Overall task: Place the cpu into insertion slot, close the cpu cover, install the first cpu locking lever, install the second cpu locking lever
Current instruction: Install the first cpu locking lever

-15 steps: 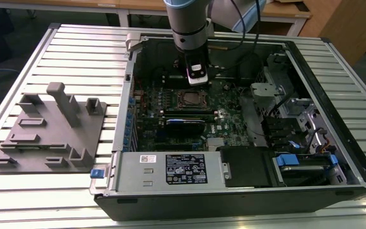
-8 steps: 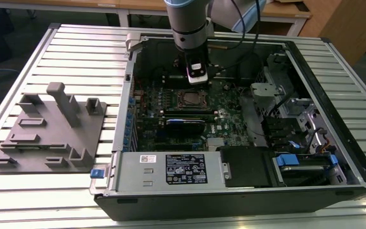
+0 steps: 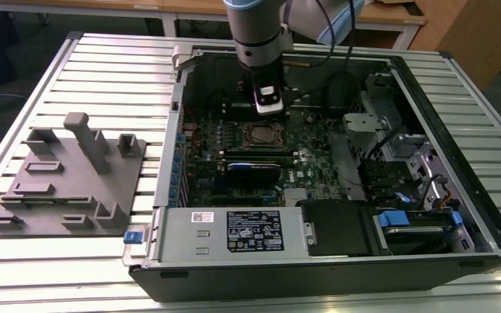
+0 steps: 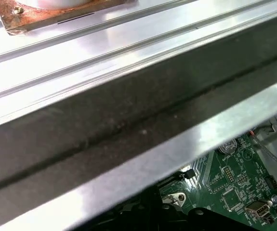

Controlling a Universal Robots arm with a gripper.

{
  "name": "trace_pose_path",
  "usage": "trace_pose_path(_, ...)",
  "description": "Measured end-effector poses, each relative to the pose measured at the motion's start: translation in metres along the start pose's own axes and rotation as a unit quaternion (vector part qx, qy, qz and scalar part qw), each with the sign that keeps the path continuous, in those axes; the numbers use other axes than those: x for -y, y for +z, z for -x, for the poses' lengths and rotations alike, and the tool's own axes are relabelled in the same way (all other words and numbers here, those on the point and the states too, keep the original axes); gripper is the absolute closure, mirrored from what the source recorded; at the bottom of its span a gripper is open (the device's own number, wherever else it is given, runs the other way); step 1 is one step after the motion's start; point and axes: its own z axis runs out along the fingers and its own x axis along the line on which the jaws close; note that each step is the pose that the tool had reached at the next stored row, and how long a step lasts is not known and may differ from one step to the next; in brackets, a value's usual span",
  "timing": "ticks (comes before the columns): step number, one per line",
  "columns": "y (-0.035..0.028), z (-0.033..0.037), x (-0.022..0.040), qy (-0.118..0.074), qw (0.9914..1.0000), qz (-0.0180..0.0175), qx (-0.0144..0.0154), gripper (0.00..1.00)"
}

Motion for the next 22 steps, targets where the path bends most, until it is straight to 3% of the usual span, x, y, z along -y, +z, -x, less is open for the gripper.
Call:
trace_pose_path(14, -0.0003, -0.0023, -0.0001, -0.001, 0.99999, 0.0037, -0.0021, 0.89)
trace_pose_path(22, 0.0005, -0.0025, 0.0, -0.024, 0.99966, 0.0074, -0.0076, 0.89)
